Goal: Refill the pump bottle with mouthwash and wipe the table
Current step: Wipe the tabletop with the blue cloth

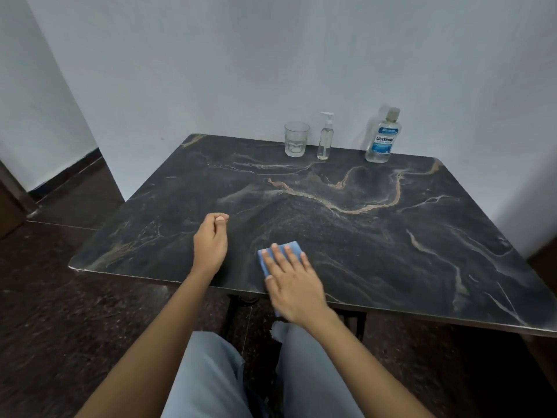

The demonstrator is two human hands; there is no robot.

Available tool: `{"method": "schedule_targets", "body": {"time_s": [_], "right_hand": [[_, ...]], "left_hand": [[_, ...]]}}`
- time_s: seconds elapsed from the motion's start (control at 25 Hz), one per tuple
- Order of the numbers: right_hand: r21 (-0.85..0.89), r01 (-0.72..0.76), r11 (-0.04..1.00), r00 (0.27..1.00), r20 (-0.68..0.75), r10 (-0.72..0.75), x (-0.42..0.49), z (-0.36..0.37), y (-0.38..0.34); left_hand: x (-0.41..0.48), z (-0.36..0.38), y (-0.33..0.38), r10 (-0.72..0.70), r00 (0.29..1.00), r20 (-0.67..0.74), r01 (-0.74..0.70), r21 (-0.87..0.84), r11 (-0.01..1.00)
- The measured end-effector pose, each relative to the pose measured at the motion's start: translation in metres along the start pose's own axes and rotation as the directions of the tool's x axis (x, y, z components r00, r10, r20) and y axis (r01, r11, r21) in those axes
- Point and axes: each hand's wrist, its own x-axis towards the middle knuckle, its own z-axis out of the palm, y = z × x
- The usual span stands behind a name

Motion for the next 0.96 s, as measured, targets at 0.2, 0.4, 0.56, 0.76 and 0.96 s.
{"method": "schedule_targets", "body": {"time_s": [0.2, 0.4, 0.56, 0.76, 0.96], "right_hand": [[0.033, 0.214, 0.976, 0.976, 0.033, -0.215, 0.069, 0.008, -0.044], [0.078, 0.142, 0.987, 0.989, 0.017, -0.144, 0.153, 0.006, -0.034], [0.068, -0.084, 0.994, 0.996, 0.018, 0.083, 0.198, -0.012, 0.032], [0.064, -0.367, 0.928, 0.929, -0.027, 0.370, 0.170, -0.039, 0.146], [0.120, -0.554, 0.824, 0.828, -0.026, 0.560, 0.089, -0.042, 0.181]], "left_hand": [[0.020, -0.038, -0.028, 0.011, 0.995, -0.099, -0.001, 0.101, 0.995], [0.023, -0.035, -0.034, 0.041, 0.991, -0.127, -0.013, 0.218, 0.976], [0.019, -0.032, -0.038, 0.089, 0.994, -0.061, -0.062, 0.352, 0.934], [0.022, -0.029, -0.037, 0.116, 0.993, -0.036, -0.090, 0.420, 0.903], [0.022, -0.029, -0.036, 0.111, 0.993, -0.049, -0.082, 0.399, 0.913]]}}
